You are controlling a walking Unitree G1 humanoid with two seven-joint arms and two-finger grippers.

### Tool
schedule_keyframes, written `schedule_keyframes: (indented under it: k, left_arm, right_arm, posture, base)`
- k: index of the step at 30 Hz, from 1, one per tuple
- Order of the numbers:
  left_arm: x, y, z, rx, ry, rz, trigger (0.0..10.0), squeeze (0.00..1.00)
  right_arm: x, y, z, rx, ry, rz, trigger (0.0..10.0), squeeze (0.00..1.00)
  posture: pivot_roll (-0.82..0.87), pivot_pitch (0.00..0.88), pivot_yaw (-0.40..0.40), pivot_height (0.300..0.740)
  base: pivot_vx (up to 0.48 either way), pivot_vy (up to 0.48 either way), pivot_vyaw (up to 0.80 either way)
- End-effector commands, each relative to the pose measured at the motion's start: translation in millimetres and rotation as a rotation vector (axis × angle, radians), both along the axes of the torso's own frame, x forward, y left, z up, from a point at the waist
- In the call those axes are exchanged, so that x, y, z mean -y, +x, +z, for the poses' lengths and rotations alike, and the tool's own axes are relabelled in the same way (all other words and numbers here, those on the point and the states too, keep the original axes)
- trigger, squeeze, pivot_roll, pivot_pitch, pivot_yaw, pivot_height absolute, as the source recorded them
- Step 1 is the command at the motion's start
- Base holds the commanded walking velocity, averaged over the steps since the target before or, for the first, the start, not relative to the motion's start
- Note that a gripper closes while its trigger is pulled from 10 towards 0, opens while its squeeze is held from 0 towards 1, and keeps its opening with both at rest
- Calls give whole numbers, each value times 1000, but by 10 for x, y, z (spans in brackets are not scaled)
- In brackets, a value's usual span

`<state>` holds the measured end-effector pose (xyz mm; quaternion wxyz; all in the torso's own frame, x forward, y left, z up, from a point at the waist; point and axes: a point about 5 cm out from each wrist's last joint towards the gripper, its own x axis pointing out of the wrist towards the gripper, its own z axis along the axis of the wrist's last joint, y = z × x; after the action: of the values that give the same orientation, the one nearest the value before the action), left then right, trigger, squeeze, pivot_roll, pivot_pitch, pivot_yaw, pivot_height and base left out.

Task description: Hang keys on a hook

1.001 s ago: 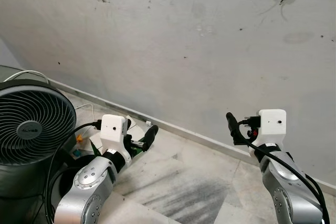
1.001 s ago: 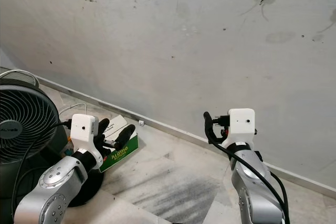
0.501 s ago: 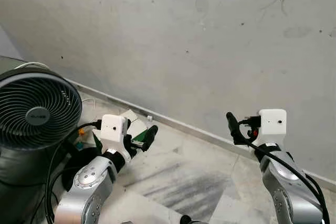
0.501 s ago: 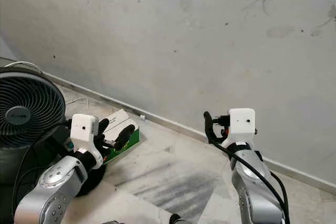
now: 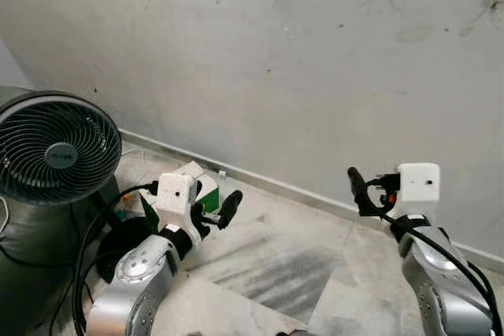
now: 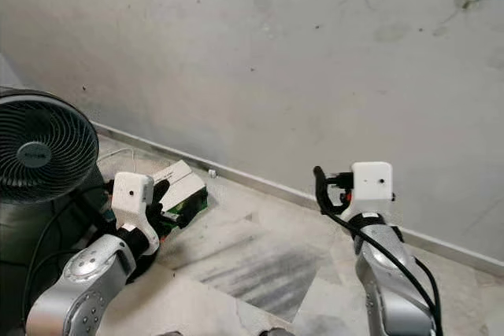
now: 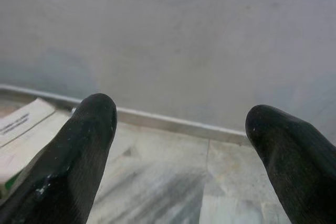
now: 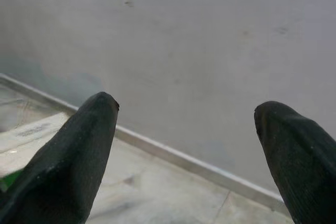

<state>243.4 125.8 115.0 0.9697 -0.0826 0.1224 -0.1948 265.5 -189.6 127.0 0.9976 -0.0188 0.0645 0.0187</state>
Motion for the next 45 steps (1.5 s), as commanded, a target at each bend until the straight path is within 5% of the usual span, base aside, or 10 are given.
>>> schedule_keyframes:
  k: [1, 21, 27, 31, 37, 45]
  left_arm:
    - [-33, 1, -3, -8, 2, 9, 10000, 0]
    - [-46, 47, 27, -6, -21, 19, 10000, 0]
    - [-27, 51, 28, -10, -60, 61, 10000, 0]
    - [-21, 41, 37, 5, -68, 74, 10000, 0]
    - [-205, 112, 113, 138, 55, 144, 10000, 0]
    - [-304, -11, -58, 100, 123, 111, 10000, 0]
  right_arm:
    - [16, -8, 3, 3, -3, -7, 10000, 0]
    - [-62, -12, 27, -14, 11, 28, 10000, 0]
    - [-21, 0, 84, 14, -52, 24, 10000, 0]
    - [-35, 18, 114, 61, -4, 45, 10000, 0]
    - [-37, -2, 58, 59, 35, -11, 10000, 0]
    - [137, -119, -103, -7, 40, -21, 10000, 0]
  posture:
    - [-29, 88, -7, 740]
    - [-52, 113, -1, 740]
    - [-59, 112, -13, 740]
    - [-58, 108, -14, 740]
    - [-56, 102, -14, 740]
    - [-41, 93, -5, 740]
  base:
    - [-311, 0, 0]
    - [-166, 0, 0]
    - [0, 0, 0]
    - [0, 0, 0]
    - [0, 0, 0]
    - [0, 0, 0]
